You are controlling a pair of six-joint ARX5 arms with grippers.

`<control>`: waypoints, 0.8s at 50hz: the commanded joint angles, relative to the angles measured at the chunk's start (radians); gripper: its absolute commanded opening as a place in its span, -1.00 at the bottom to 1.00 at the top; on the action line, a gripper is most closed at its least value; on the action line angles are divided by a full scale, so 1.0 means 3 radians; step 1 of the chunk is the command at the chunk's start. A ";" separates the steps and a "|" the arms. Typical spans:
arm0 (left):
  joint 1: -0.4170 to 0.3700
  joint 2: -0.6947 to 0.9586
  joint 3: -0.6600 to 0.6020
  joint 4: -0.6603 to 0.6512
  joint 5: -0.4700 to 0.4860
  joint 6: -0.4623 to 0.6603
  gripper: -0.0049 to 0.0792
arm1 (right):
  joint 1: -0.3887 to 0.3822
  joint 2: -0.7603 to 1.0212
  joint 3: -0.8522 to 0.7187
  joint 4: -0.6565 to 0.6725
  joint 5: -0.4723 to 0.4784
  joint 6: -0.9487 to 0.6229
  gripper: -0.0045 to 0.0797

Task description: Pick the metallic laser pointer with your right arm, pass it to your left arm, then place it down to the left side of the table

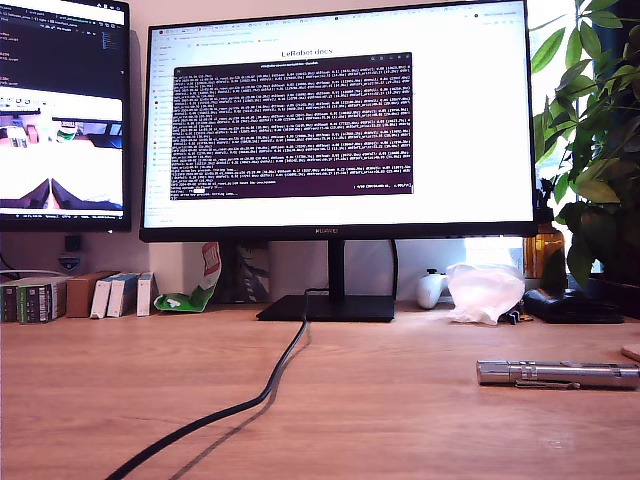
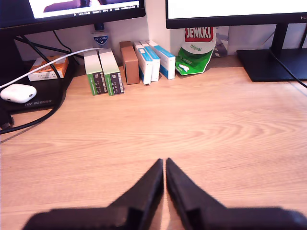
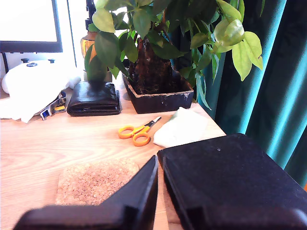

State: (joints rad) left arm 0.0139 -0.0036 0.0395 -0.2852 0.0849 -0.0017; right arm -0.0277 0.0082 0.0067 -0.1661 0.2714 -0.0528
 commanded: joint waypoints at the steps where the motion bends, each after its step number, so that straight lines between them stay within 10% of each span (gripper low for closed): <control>1: -0.0009 -0.0028 -0.0081 -0.0076 0.0015 -0.0020 -0.93 | -0.0017 -0.0022 0.0000 -0.0010 -0.0001 0.0013 -0.92; 15: -0.0010 -0.0028 -0.0081 -0.0072 0.0122 -0.0161 -0.93 | -0.0015 -0.0022 0.0000 -0.0010 -0.0111 0.0140 -0.92; 40: -0.0013 -0.0028 -0.0080 0.0738 0.1026 -0.1517 -0.93 | -0.0005 -0.0020 0.0127 0.0257 -0.1612 0.1845 -0.91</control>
State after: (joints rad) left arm 0.0139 -0.0036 0.0372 -0.1162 0.3717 -0.4179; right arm -0.0277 0.0082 0.0113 -0.0986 -0.1761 0.4965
